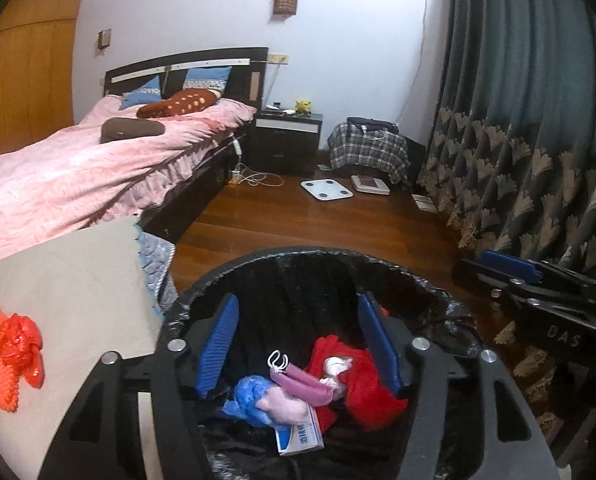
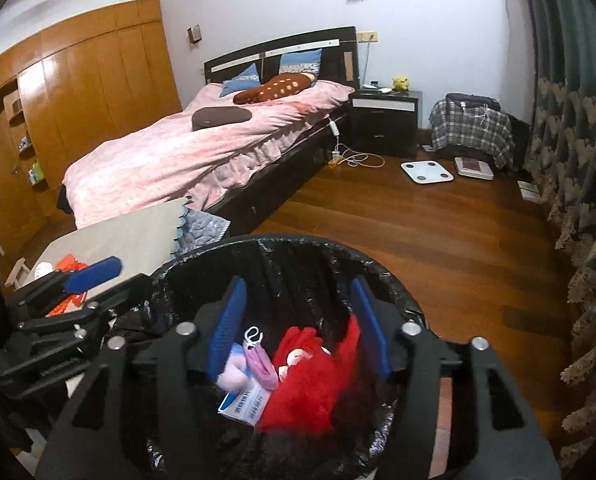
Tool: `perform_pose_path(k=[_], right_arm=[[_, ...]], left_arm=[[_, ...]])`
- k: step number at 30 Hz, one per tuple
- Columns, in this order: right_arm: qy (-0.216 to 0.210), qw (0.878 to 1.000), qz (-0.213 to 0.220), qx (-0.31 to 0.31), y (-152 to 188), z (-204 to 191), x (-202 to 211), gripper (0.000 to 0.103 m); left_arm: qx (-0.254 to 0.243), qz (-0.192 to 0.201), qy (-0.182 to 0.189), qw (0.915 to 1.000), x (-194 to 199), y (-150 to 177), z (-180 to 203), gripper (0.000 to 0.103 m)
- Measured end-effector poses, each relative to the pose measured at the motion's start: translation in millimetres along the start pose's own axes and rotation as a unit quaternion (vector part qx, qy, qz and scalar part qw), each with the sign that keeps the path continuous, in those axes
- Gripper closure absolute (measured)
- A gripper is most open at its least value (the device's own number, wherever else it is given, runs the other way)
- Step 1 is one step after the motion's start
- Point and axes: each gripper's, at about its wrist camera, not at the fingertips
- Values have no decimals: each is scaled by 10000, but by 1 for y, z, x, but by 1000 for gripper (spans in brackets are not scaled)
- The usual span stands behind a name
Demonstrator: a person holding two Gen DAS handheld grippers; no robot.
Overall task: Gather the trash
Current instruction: 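Carry the pink sock and red glove over the bin and open both tools, then move both tools back to the remaining pile on the table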
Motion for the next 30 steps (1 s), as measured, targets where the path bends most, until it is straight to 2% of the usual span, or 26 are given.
perform_pose_path(k=[2,4,7,12,23,30], right_arm=[[146,9999,76,-44,1,0,5,22],[271,9995,139,-46,1,-1,8,8],[307,9994,188,-10,1,-4,11,6],[208,9996,188,-30,2,-16,17,6],[-346,9990,214,208,-15,-90,1,5],[-795,9948,314,556,-42,-156,-27,5]], left_arm=[[68,82,-114,9999,6,-2,-9,37],[158,217,-275,9993,15,-3,-19,27],[239,365,-525,9977,29,-5,-35,15],[378,582,-882,9937,55,-5,-62,8],[626,779,-1535,9831,106,12,-121,6],[846,1039,-2118,9681,136,14,-172,6]])
Point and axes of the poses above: each gripper's, at about its wrist camera, not at the fingertips, and x roughly against the way its jaws point, z to its right, y to its underside, and after that the axes turned 13 degrees about x, right-handed
